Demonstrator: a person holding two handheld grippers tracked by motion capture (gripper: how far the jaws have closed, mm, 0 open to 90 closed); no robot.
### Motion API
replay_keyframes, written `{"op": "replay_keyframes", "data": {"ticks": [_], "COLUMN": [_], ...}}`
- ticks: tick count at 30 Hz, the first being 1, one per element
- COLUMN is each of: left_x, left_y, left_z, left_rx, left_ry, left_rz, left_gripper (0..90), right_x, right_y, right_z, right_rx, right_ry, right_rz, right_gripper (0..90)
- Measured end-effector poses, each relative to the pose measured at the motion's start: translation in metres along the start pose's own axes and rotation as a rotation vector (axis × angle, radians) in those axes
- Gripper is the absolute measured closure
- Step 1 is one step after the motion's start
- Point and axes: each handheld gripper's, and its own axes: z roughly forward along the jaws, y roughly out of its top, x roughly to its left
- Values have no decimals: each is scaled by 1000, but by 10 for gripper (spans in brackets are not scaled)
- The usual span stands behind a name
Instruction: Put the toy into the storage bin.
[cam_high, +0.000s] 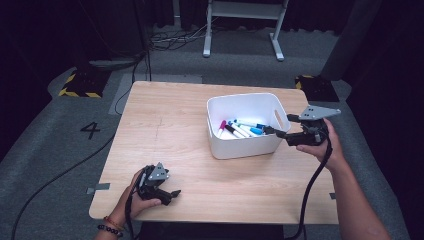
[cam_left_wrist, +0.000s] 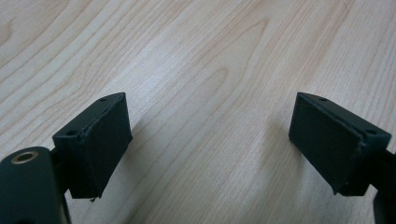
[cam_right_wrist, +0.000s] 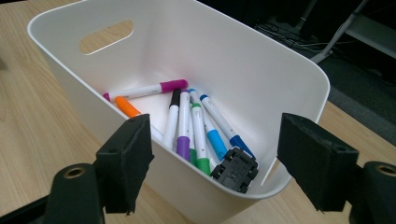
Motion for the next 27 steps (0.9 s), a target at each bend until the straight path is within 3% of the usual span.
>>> {"op": "replay_keyframes", "data": {"ticks": [16, 27], "left_x": [0, 0], "left_y": [0, 0], "left_z": [0, 0], "left_rx": [0, 2], "left_ry": [1, 1], "left_rz": [1, 3], "left_gripper": [131, 131], "right_x": [15, 25], "right_y": [-30, -53], "right_z": [-16, -17], "right_rx": [-19, 21], "right_ry": [8, -13], "right_rz": [7, -7], "right_gripper": [270, 270]}}
